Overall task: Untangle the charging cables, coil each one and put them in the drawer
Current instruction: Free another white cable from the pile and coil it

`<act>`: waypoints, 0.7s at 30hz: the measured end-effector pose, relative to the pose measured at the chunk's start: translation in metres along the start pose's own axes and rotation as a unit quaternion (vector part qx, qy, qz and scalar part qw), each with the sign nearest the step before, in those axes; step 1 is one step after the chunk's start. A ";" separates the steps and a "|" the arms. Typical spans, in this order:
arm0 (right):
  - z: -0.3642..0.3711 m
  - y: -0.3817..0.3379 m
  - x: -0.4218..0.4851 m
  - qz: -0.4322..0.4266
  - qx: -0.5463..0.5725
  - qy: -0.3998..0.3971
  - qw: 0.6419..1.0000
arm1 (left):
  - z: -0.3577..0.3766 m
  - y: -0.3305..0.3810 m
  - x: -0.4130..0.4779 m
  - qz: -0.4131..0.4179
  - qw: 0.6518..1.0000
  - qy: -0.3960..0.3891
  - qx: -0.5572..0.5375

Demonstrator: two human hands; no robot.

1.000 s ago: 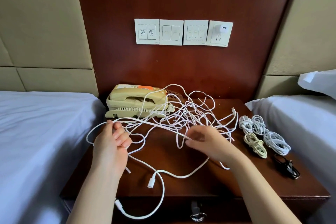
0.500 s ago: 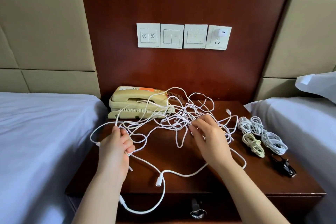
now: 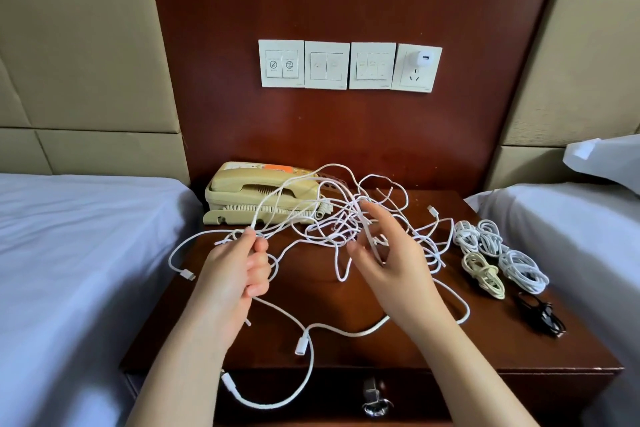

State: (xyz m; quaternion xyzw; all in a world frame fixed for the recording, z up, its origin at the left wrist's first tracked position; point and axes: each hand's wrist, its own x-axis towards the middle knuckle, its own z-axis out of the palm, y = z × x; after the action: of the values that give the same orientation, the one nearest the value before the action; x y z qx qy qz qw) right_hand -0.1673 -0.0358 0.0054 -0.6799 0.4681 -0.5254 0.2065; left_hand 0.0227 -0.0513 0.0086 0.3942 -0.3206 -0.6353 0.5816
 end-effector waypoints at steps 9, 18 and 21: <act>-0.002 -0.007 -0.012 -0.048 -0.143 -0.008 0.988 | 0.006 0.003 -0.028 -0.039 0.981 -0.185 0.047; 0.001 -0.007 -0.012 -0.176 -0.340 0.008 0.924 | 0.016 -0.003 -0.034 -0.050 0.971 -0.212 0.100; 0.004 -0.004 -0.008 -0.202 -0.308 -0.004 0.930 | 0.020 -0.005 -0.035 -0.054 0.967 -0.220 0.113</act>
State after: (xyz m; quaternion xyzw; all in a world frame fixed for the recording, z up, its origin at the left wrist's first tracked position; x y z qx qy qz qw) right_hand -0.1624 -0.0274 0.0030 -0.7925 0.4588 -0.3829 -0.1220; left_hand 0.0032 -0.0172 0.0182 0.3248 -0.4888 -0.6962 0.4134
